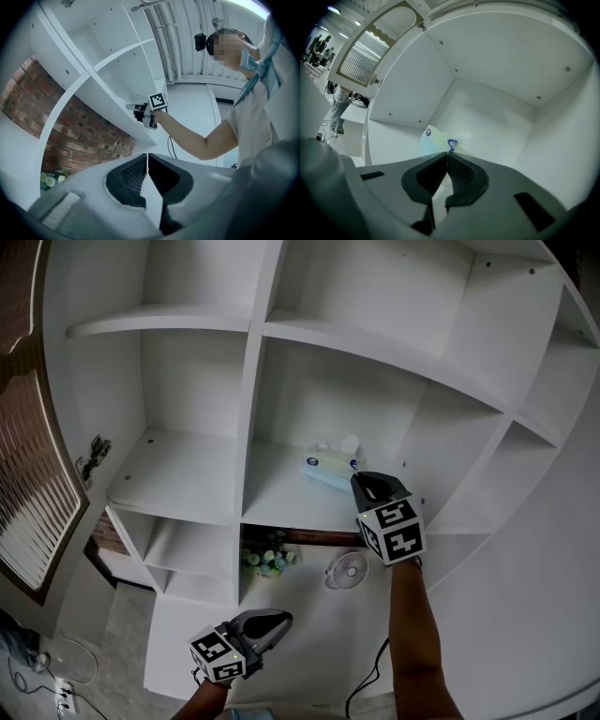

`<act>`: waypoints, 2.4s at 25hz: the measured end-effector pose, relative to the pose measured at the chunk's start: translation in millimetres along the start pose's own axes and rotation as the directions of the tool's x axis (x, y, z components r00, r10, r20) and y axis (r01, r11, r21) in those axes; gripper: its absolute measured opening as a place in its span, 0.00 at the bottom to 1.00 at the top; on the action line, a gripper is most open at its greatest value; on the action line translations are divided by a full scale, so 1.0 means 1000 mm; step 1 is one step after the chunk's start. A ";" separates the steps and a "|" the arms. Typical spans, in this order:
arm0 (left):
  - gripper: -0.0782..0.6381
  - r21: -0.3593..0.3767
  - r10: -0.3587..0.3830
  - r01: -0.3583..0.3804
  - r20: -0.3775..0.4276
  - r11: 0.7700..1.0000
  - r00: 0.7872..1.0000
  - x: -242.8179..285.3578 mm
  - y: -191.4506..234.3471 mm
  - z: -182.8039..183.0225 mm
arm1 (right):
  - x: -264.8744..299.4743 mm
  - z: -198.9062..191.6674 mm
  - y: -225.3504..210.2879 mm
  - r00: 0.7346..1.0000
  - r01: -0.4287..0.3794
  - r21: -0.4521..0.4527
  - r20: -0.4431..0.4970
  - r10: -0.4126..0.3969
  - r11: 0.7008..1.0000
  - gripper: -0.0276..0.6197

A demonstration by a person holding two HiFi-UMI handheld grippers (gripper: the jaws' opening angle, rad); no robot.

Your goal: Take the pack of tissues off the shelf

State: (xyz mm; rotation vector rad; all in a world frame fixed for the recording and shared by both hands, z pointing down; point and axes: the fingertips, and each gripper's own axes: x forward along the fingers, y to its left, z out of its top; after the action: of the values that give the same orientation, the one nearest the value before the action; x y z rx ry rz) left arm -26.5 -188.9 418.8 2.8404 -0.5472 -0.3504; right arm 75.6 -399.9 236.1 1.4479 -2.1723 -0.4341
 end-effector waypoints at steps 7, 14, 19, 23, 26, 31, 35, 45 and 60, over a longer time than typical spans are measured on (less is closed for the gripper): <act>0.13 0.013 -0.001 0.001 -0.011 1.000 1.000 0.000 -0.004 0.001 | -0.028 0.007 -0.001 0.997 0.036 0.005 0.072 -0.036 0.999 0.07; 0.13 0.034 -0.011 0.013 -0.038 0.999 0.999 0.003 -0.014 -0.002 | -0.056 0.005 0.006 0.991 0.051 0.020 0.122 -0.053 0.999 0.07; 0.13 0.029 -0.016 0.017 -0.052 0.999 0.999 0.005 -0.022 -0.005 | -0.075 0.001 0.010 0.988 0.053 0.037 0.145 -0.058 0.998 0.07; 0.13 0.038 -0.023 0.026 -0.065 0.999 0.998 0.007 -0.028 -0.007 | -0.091 -0.005 0.015 0.984 0.053 0.056 0.168 -0.061 0.997 0.07; 0.13 0.039 -0.029 0.032 -0.071 0.999 0.997 0.007 -0.033 -0.008 | -0.103 -0.010 0.021 0.981 0.056 0.071 0.182 -0.068 0.996 0.07; 0.13 0.042 -0.039 0.042 -0.082 0.998 0.996 0.009 -0.040 -0.010 | -0.118 -0.015 0.031 0.977 0.058 0.090 0.198 -0.075 0.994 0.07; 0.13 0.053 -0.051 0.056 -0.090 0.997 0.995 0.010 -0.046 -0.012 | -0.130 -0.018 0.036 0.974 0.063 0.100 0.210 -0.083 0.993 0.07; 0.13 0.052 -0.059 0.065 -0.102 0.997 0.993 0.012 -0.055 -0.016 | -0.155 -0.034 0.048 0.967 0.070 0.147 0.233 -0.104 0.987 0.07; 0.13 0.042 -0.070 0.075 -0.113 0.996 0.991 0.018 -0.059 -0.020 | -0.170 -0.059 0.068 0.966 0.057 0.211 0.235 -0.107 0.976 0.07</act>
State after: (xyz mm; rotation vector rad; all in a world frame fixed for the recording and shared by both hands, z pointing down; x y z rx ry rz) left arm 14.7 -138.5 418.7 2.9084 -0.4366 -0.1927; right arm 110.8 -216.9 282.5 1.6772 -2.4162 -0.4518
